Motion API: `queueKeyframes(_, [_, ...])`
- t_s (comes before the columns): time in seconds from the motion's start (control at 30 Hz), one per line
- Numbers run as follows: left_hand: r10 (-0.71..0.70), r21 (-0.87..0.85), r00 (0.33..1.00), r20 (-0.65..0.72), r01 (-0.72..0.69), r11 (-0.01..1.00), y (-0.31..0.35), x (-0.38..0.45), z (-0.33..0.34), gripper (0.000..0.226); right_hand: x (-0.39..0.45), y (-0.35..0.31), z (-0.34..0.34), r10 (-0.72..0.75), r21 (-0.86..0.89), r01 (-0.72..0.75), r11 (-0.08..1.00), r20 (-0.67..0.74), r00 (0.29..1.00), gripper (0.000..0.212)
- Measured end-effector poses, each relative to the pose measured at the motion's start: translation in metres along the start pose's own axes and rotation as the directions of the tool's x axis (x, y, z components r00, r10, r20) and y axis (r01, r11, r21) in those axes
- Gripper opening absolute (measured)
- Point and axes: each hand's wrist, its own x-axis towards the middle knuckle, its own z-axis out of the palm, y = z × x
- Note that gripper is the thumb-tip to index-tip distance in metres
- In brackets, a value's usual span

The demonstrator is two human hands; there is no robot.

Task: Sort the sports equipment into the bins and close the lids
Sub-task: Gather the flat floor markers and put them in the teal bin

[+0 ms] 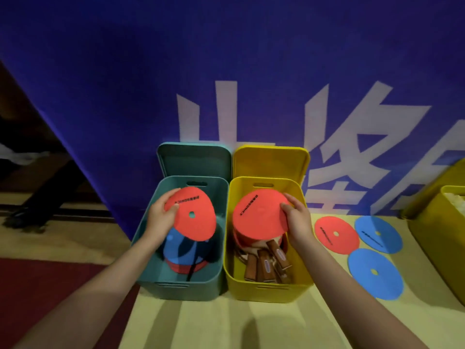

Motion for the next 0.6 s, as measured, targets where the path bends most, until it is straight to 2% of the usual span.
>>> queueKeyframes(0.17, [-0.13, 0.056, 0.99, 0.054, 0.127, 0.99, -0.052, 0.029, -0.006, 0.045, -0.007, 0.008, 0.045, 0.012, -0.054, -0.011, 0.998, 0.006, 1.0, 0.033])
queueKeyframes(0.3, [-0.219, 0.19, 0.963, 0.156, 0.188, 0.964, -0.089, 0.046, 0.011, 0.048, -0.001, 0.015, 0.066, 0.005, -0.141, -0.004, 0.99, 0.008, 1.0, 0.032])
queueKeyframes(0.47, [-0.361, 0.36, 0.918, 0.163, 0.285, 0.888, -0.132, 0.049, 0.029, 0.047, 0.002, 0.021, 0.077, 0.039, -0.174, -0.041, 0.984, -0.011, 0.999, 0.031])
queueKeyframes(0.53, [-0.389, 0.495, 0.906, 0.167, 0.264, 0.828, -0.151, 0.049, 0.028, 0.047, 0.003, 0.019, 0.082, 0.062, -0.167, -0.065, 0.984, -0.023, 0.998, 0.032])
queueKeyframes(0.6, [-0.417, 0.675, 0.894, 0.164, 0.207, 0.709, -0.161, 0.047, 0.029, 0.054, 0.005, 0.017, 0.087, 0.044, -0.201, -0.045, 0.979, -0.012, 0.999, 0.031])
